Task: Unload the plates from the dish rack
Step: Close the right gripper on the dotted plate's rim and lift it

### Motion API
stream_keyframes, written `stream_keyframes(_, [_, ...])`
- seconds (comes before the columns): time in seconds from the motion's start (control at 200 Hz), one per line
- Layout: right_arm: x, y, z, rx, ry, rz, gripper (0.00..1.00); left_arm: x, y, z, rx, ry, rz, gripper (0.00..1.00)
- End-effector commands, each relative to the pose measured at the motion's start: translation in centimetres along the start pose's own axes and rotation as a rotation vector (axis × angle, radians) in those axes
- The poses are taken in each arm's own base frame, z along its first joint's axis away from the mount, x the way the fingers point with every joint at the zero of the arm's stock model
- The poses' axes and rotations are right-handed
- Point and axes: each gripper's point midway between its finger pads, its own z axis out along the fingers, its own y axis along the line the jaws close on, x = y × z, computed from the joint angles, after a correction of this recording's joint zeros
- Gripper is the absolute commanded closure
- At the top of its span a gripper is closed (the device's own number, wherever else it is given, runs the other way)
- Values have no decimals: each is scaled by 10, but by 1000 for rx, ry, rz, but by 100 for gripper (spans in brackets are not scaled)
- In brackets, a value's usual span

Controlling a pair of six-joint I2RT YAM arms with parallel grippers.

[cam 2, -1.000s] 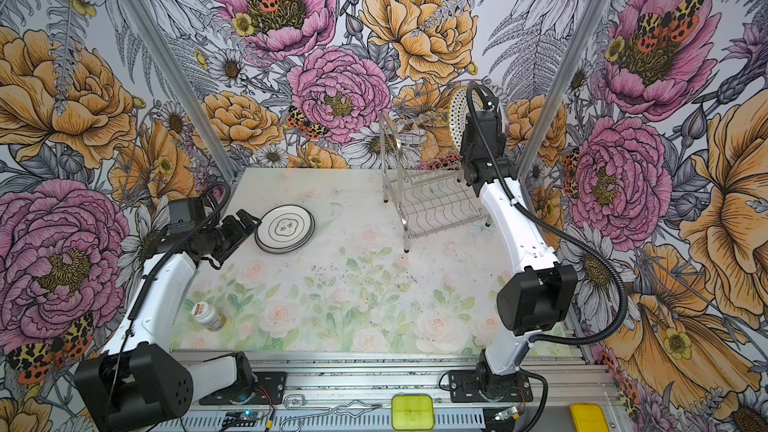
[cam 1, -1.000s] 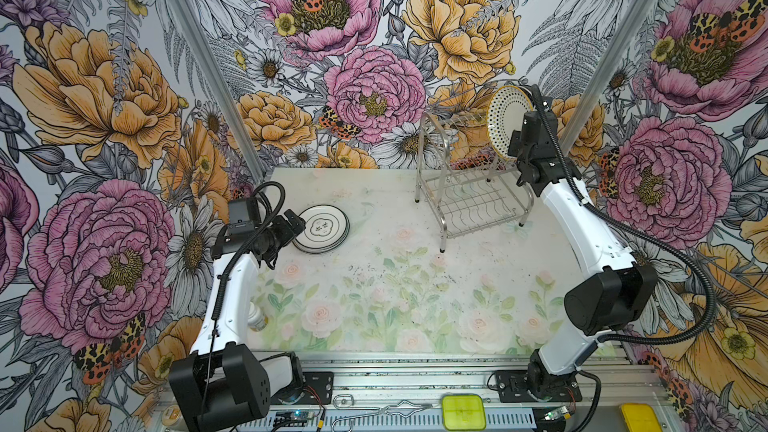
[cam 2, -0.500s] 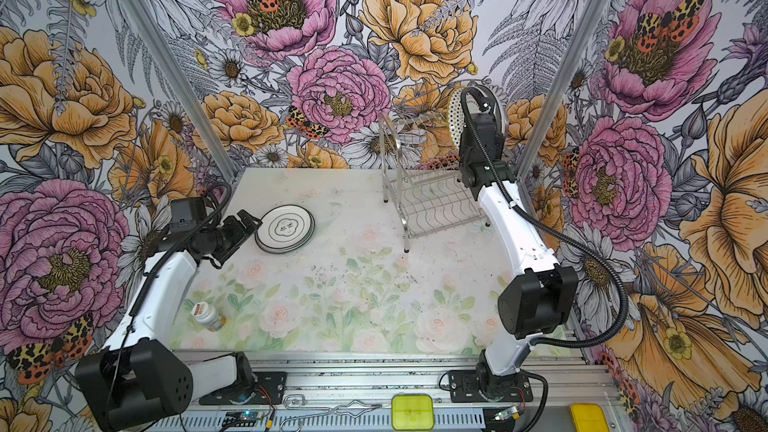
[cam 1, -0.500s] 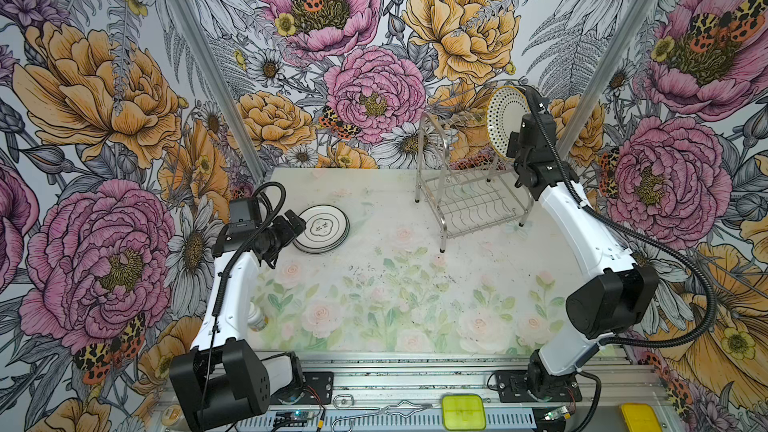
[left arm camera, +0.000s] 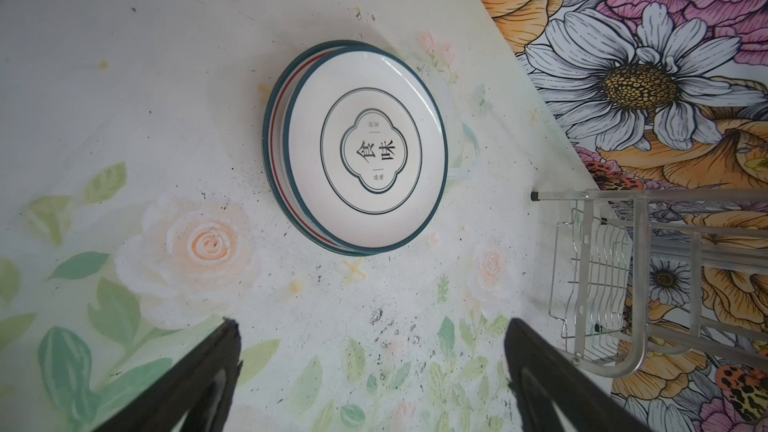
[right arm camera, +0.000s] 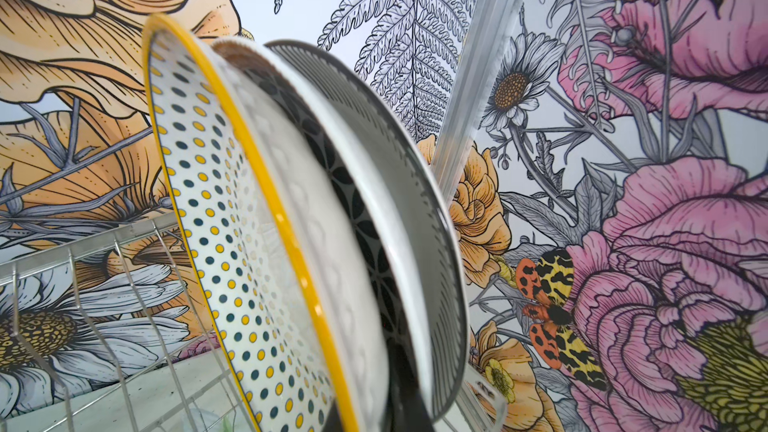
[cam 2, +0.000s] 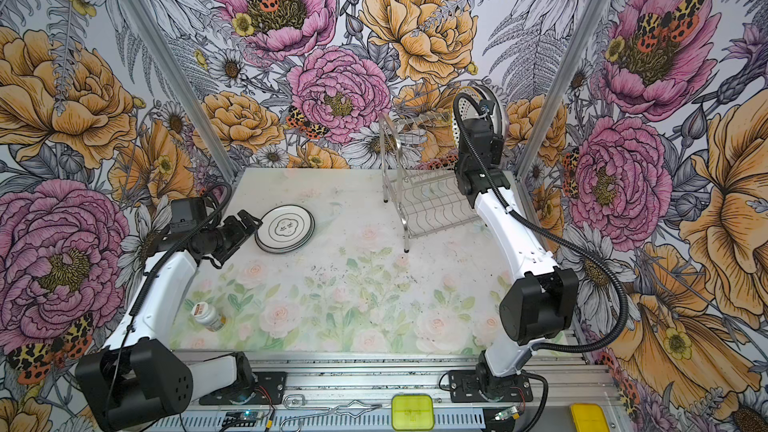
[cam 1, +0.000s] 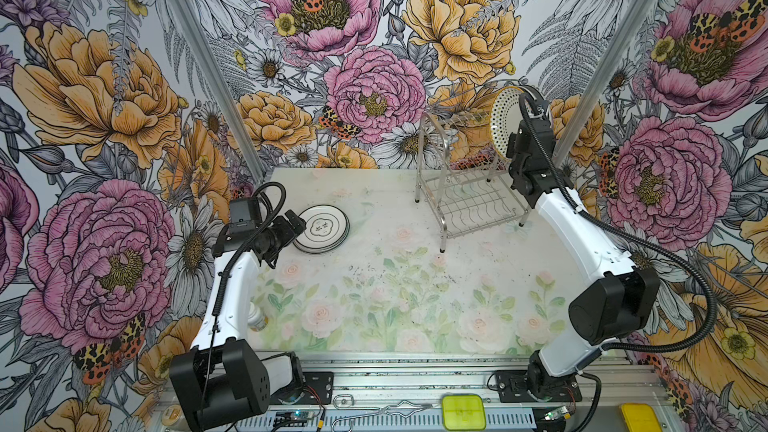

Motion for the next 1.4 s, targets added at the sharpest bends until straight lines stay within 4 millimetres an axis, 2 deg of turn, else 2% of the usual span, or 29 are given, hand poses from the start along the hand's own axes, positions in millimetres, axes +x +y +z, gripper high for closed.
stream_keyframes(0.0, [-84, -40, -36, 62, -250, 216, 100, 2, -3, 4, 16, 7, 13, 1])
stream_keyframes(0.28, [-95, -41, -37, 53, -282, 262, 100, 2, -4, 3, 17, 6, 13, 1])
stream_keyframes(0.58, [-115, -45, -47, 25, -319, 307, 100, 3, -3, 5, 15, 9, 9, 1])
stream_keyframes(0.806, [-122, -48, -54, 10, -336, 336, 100, 4, -3, 6, 13, 12, 15, 1])
stream_keyframes(1.061, [-125, -49, -58, -6, -342, 348, 100, 3, -3, 5, 11, 9, 11, 1])
stream_keyframes(1.391, [-117, -44, -54, -68, -314, 428, 100, 5, -1, 6, 7, 12, 14, 1])
